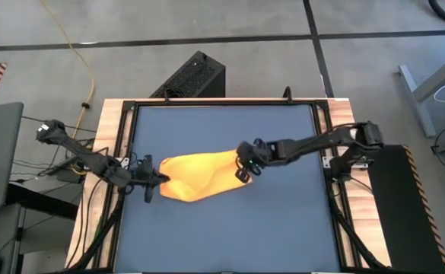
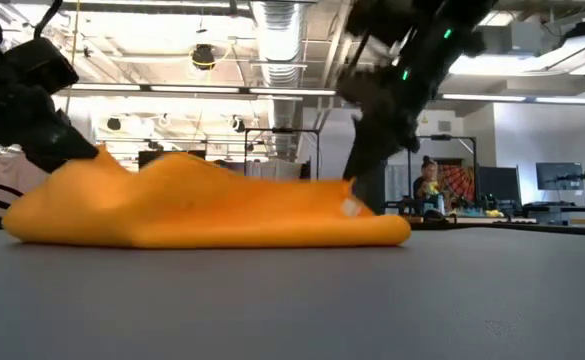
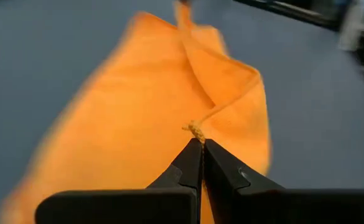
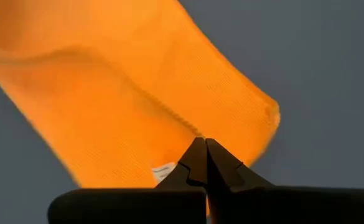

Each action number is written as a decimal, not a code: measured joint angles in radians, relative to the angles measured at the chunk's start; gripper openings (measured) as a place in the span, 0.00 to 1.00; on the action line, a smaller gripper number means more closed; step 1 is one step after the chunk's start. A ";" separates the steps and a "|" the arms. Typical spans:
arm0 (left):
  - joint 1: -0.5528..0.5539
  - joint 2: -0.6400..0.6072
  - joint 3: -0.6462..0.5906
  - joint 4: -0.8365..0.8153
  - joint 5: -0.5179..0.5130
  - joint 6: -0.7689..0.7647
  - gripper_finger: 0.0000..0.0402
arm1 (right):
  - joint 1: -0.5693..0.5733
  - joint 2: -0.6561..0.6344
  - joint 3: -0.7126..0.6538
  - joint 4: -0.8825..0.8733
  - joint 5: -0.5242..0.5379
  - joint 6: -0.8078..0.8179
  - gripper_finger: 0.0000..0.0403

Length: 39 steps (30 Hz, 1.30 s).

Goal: Roll towel
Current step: Roll the yellow microfiber cloth on the table

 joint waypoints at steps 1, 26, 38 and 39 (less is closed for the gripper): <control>-0.001 -0.005 0.021 -0.057 -0.053 -0.005 0.00 | -0.017 0.021 0.000 0.011 -0.019 -0.017 0.03; 0.118 -0.010 0.079 -0.397 -0.173 -0.121 0.00 | -0.148 0.107 0.000 0.031 0.086 -0.066 0.03; 0.160 -0.010 0.079 -0.395 -0.147 -0.108 0.00 | -0.155 0.117 0.000 0.034 0.106 -0.075 0.04; 0.160 -0.010 0.079 -0.395 -0.147 -0.108 0.00 | -0.155 0.117 0.000 0.040 0.110 -0.079 0.04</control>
